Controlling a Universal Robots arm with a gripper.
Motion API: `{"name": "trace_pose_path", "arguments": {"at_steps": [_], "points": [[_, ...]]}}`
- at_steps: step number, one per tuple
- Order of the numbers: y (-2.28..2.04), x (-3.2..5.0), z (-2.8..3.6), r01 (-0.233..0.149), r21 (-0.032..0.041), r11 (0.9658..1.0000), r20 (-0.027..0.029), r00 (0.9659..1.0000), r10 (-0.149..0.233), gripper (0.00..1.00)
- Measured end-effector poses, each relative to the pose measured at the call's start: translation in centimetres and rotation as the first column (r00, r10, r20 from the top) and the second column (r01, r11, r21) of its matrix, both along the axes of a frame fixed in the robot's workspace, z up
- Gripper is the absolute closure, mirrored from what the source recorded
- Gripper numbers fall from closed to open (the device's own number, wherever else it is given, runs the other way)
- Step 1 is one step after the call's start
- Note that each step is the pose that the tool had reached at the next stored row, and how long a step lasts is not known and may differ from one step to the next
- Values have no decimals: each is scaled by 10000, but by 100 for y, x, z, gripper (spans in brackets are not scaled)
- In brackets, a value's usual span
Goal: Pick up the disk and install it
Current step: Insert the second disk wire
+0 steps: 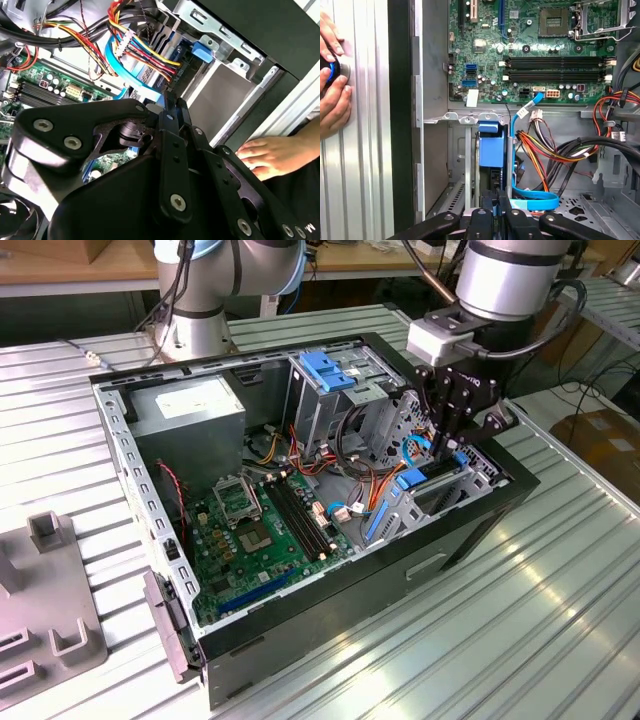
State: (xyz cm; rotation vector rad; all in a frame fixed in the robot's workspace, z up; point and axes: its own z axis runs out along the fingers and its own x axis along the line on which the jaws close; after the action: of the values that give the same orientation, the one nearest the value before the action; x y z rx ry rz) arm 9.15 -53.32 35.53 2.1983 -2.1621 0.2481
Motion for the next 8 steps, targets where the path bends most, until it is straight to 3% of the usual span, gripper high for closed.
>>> {"name": "trace_pose_path", "arguments": {"at_steps": [2, 7, 8], "points": [[-10, 0, -7, 1, 141, 9999, 0, 10000, -1, 84], [-50, 0, -24, 1, 621, 9981, 3, 10000, -1, 84], [-63, 0, -27, 0, 681, 9977, 4, 10000, 0, 84]]}}
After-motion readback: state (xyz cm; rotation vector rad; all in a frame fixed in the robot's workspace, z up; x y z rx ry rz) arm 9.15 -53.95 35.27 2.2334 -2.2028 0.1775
